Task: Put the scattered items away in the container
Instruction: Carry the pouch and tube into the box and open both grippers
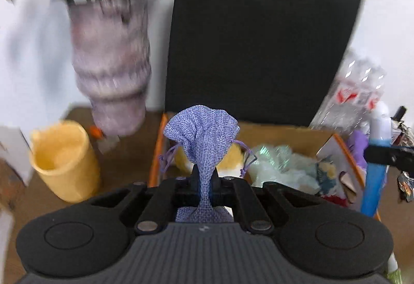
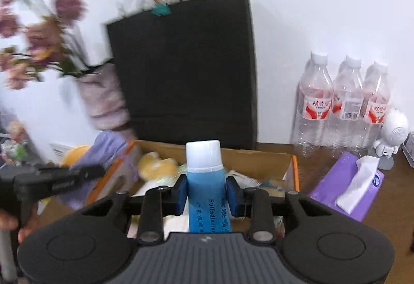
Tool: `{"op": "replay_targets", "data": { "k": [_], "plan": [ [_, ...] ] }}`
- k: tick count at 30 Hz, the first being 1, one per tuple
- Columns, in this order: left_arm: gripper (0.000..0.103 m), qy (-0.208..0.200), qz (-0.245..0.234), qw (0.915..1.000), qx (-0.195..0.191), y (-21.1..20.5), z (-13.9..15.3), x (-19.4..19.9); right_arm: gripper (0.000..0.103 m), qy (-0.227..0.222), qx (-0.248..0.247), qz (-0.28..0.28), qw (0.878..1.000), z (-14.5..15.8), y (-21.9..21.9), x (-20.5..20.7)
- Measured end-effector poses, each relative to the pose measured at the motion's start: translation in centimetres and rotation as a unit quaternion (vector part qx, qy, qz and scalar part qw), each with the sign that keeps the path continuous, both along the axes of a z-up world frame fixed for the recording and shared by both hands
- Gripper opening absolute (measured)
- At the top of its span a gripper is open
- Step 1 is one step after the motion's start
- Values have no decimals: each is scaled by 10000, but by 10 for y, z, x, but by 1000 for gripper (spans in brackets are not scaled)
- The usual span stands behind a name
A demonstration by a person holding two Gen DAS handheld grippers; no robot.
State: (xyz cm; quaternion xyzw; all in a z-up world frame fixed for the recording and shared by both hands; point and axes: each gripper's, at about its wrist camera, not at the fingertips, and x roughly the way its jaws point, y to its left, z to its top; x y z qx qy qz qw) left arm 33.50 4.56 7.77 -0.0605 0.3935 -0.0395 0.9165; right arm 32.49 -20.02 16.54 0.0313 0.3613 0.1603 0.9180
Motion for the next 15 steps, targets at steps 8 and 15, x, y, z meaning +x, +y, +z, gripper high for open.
{"op": "replay_targets", "data": {
  "k": [8,15],
  "plan": [
    [93,573,-290,9971,410,-19,-34,17,74,1130,-655,-299,9910,-71,21,60],
    [101,1053,-407,9919,590,-23,-31,20,83,1718,-795,-413,9810,-83,9,58]
  ]
}}
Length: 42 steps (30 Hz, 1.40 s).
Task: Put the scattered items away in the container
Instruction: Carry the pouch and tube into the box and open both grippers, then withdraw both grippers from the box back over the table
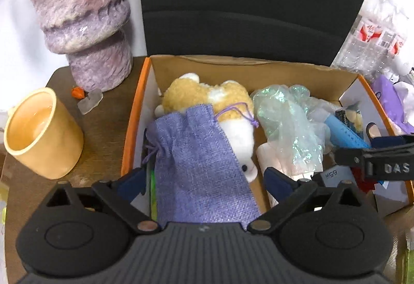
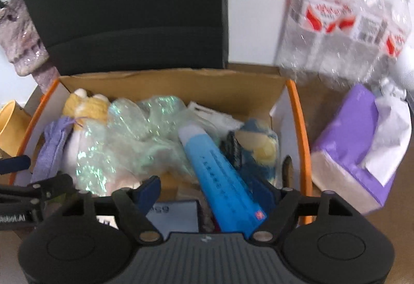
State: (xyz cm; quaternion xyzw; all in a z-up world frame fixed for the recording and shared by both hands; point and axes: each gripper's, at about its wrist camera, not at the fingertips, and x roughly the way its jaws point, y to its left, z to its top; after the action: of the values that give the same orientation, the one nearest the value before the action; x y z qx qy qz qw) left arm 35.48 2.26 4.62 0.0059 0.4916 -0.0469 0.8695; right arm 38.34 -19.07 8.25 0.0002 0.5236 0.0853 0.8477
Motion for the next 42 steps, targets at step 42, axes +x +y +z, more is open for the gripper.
{"op": "replay_targets", "data": {
  "k": [42],
  "plan": [
    [103,-1016,194,9944,221,-16,30,-243,92,-384,26,65,9992,12,-12,-250]
  ]
}}
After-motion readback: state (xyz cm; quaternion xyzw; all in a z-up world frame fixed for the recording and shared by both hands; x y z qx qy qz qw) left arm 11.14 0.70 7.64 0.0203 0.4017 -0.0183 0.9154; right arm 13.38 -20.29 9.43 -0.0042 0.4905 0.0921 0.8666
